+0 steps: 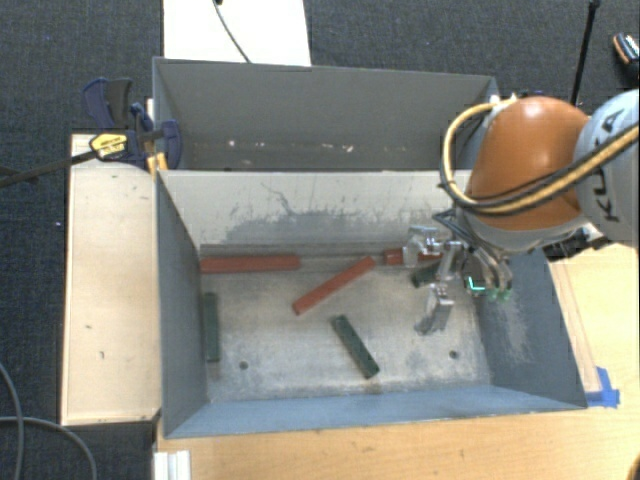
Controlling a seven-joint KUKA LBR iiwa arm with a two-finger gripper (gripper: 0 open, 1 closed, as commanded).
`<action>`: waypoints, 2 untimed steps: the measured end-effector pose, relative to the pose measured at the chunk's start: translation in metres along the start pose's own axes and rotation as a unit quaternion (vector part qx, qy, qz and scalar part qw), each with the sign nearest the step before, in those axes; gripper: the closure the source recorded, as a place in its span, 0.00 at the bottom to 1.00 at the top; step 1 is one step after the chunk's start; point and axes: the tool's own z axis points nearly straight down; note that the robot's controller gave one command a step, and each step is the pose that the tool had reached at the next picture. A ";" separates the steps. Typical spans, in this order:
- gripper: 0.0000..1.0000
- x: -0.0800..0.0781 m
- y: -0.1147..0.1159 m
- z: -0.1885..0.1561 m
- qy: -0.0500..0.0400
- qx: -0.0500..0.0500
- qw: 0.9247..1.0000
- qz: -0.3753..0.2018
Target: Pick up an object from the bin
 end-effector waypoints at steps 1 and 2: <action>0.00 0.016 0.067 0.055 0.000 -0.001 0.999 -0.042; 0.00 0.046 0.053 0.119 0.001 0.000 0.999 -0.043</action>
Offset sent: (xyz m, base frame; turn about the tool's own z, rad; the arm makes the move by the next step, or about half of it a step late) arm -0.0141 0.0622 -0.0517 -0.0770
